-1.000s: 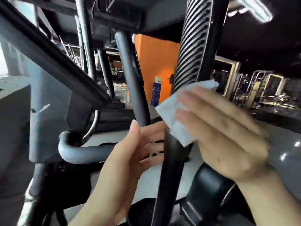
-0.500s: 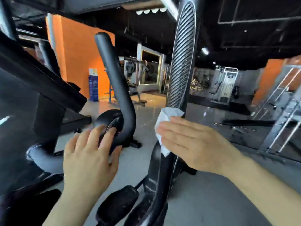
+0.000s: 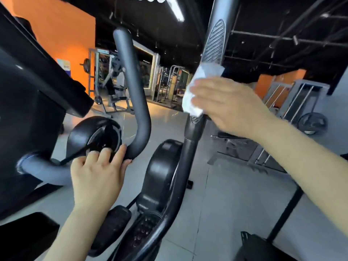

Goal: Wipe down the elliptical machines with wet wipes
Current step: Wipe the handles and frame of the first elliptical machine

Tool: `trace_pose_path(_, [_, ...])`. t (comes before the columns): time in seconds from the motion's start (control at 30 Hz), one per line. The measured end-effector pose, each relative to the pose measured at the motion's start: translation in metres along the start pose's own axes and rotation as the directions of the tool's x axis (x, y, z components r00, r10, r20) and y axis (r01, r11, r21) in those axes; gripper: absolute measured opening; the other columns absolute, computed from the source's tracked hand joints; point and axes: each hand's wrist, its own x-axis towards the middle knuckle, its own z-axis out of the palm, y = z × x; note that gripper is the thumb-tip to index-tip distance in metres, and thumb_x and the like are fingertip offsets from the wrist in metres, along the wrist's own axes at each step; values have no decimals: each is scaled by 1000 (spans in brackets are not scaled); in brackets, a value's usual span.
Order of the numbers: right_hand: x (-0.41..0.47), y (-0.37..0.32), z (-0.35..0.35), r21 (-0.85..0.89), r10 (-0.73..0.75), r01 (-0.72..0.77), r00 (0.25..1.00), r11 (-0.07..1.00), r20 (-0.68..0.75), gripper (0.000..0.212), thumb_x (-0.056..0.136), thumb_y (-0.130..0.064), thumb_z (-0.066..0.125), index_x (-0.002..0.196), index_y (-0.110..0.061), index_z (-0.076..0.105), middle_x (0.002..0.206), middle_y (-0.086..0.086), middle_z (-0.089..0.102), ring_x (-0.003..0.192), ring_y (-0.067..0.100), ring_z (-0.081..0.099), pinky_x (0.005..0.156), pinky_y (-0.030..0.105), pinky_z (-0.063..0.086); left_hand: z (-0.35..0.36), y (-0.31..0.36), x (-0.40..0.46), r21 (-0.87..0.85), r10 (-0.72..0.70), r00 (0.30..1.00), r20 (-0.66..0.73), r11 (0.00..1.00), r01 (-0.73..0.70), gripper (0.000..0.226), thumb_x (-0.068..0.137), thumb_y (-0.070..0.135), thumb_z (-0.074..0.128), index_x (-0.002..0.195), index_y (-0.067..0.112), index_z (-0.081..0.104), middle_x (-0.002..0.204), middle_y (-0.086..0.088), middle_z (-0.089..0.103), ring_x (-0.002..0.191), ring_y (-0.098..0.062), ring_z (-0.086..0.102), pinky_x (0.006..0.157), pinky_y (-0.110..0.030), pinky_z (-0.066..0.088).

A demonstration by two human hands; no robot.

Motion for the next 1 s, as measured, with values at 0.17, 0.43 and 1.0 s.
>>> trace_pose_path(0.17, [-36, -60, 27, 116, -228, 214, 965, 970, 128, 23, 88, 4, 52, 93, -5, 72, 112, 10, 70, 112, 25, 63, 118, 34, 29, 4, -3, -2, 26, 37, 999, 5, 999, -37, 33, 98, 36, 53, 119, 16, 69, 76, -8, 60, 62, -31, 52, 62, -37, 25])
trace_pose_path(0.43, [17, 13, -16, -92, -78, 86, 993, 992, 87, 31, 90, 0, 40, 95, -4, 71, 104, 10, 71, 109, 32, 63, 113, 34, 32, 7, -4, -2, 26, 33, 999, -27, 999, -33, 34, 99, 35, 48, 118, 16, 70, 75, -9, 60, 60, -30, 50, 62, -37, 26])
trace_pose_path(1.0, [-21, -67, 23, 14, -160, 160, 980, 987, 120, 31, 97, 4, 35, 96, -1, 66, 93, 12, 68, 94, 31, 65, 101, 38, 47, 4, -7, -4, 50, 44, 999, 24, 998, -45, 35, 100, 32, 48, 124, 17, 67, 76, -9, 57, 62, -30, 47, 66, -35, 11])
